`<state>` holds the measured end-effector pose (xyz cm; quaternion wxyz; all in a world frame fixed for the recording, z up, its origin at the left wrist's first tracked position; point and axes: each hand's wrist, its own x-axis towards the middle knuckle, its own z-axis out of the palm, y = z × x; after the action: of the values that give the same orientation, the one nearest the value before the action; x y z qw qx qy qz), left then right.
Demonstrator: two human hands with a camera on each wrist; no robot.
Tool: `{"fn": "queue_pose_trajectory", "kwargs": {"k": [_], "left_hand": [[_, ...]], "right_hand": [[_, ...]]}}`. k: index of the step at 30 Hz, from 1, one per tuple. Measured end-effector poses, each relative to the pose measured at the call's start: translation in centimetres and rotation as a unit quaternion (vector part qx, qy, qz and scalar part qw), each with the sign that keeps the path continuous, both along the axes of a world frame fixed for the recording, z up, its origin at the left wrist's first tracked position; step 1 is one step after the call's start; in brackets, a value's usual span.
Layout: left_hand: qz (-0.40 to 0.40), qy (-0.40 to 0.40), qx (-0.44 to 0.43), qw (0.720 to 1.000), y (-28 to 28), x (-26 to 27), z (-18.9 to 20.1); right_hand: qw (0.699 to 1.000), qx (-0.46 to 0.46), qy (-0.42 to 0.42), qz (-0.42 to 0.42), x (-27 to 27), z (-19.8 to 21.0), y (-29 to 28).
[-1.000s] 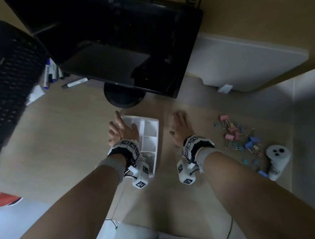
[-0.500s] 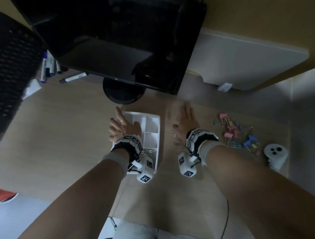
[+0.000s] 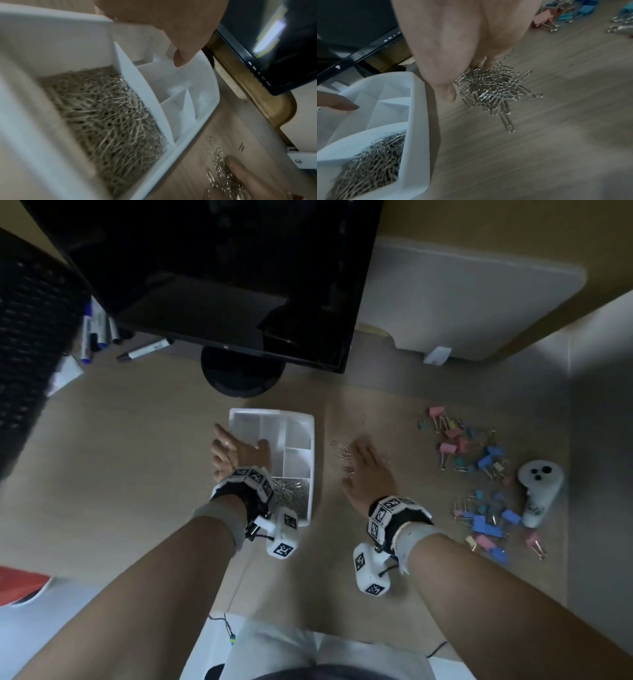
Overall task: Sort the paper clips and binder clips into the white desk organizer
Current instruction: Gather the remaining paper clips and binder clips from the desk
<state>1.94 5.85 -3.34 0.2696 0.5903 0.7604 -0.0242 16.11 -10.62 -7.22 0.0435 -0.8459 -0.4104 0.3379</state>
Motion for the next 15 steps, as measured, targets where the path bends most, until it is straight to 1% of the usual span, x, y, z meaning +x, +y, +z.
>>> {"fn": "queue_pose_trajectory", "kwargs": {"k": [3,5,7,9,11,13,15], "left_hand": [[0.010,-0.005,-0.020,1.000,-1.7,-1.4,0.4],[0.021,-0.015,-0.032,0.999,-2.1,-2.1,0.7],[0.015,-0.006,-0.049,0.999,-2.5,-3.5,1.2],[-0.007,0.014,-0.064,0.998,-2.8,-4.7,1.5],[-0.034,0.028,-0.078,0.996,-3.2,-5.5,2.1],[-0.043,0.021,-0.083,0.995,-3.6,-6.0,2.4],[-0.033,0.003,-0.089,0.995,-4.0,-6.2,2.6]], "right_hand": [[0.991,0.070,-0.058,-0.102,1.0,0.9,0.1],[0.988,0.074,-0.037,-0.129,2.2,0.7,0.9],[0.996,0.039,0.002,-0.082,2.4,0.2,1.8],[1.000,-0.006,0.007,-0.028,2.1,-0.2,2.3],[1.000,-0.010,0.003,-0.026,1.9,-0.2,2.6],[0.999,0.004,-0.009,-0.040,2.4,-0.2,3.3],[1.000,-0.001,-0.013,-0.009,3.1,-0.1,3.8]]}}
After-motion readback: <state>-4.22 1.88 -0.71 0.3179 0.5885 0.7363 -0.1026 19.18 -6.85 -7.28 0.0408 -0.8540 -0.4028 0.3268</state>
